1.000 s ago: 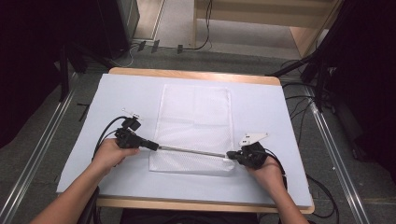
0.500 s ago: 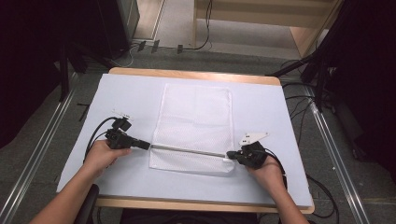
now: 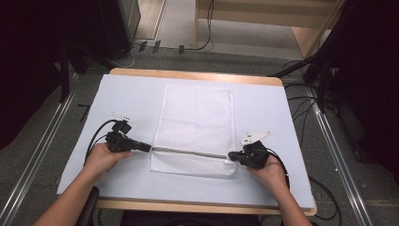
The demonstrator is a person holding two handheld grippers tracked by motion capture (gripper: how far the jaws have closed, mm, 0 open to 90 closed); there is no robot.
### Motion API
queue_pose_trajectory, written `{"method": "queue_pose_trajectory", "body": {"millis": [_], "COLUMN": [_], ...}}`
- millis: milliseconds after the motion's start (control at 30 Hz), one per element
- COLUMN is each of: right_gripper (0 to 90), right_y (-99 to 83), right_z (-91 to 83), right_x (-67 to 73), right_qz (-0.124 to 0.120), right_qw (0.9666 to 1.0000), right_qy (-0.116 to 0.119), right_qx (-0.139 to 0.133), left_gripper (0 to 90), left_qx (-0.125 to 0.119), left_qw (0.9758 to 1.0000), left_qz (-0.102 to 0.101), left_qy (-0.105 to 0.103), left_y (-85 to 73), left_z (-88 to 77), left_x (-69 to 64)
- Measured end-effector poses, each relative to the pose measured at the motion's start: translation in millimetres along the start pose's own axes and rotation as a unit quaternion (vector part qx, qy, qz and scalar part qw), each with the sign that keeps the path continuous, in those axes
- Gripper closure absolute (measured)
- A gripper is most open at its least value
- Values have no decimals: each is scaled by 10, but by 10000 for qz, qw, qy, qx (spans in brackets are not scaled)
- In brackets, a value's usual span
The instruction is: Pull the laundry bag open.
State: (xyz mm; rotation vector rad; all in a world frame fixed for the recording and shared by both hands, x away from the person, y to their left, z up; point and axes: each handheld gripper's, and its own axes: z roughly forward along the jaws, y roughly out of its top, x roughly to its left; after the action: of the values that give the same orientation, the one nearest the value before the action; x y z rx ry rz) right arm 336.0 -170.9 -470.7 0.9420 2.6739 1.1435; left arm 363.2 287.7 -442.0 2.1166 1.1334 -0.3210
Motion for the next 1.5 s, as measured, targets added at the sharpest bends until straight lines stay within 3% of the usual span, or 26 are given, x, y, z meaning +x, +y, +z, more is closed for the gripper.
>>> {"method": "queue_pose_trajectory", "body": {"millis": [100,300,667,967,1000,1200,1500], "right_gripper": [817,747,585,425,414,390,384], "right_y": [12,37,23,-32,-38,-76,-100], "right_z": [-16,-97,-212,-263,-273,-299,-294], "right_x": [-17,-76,-214,-339,-355,-427,-478], "right_qz": [84,349,650,840,881,1055,1160], "right_qw": [9999,9987,9950,9905,9896,9859,9843], "right_qy": [36,29,-129,-416,-479,-654,-752], "right_qx": [-68,-360,-743,-1007,-1028,-1122,-1096], "left_gripper": [741,650,498,445,446,436,382], "left_qx": [-151,-376,-682,-808,-837,-873,-938], "left_qw": [9999,9985,9921,9868,9851,9828,9793], "left_qz": [44,120,287,345,392,317,249], "left_qy": [66,373,1015,1357,1447,1597,1774], "left_y": [-9,-19,-41,-54,-60,-75,-92], "left_z": [-40,-106,-230,-304,-320,-350,-398], "left_x": [9,34,79,136,150,216,298]}}
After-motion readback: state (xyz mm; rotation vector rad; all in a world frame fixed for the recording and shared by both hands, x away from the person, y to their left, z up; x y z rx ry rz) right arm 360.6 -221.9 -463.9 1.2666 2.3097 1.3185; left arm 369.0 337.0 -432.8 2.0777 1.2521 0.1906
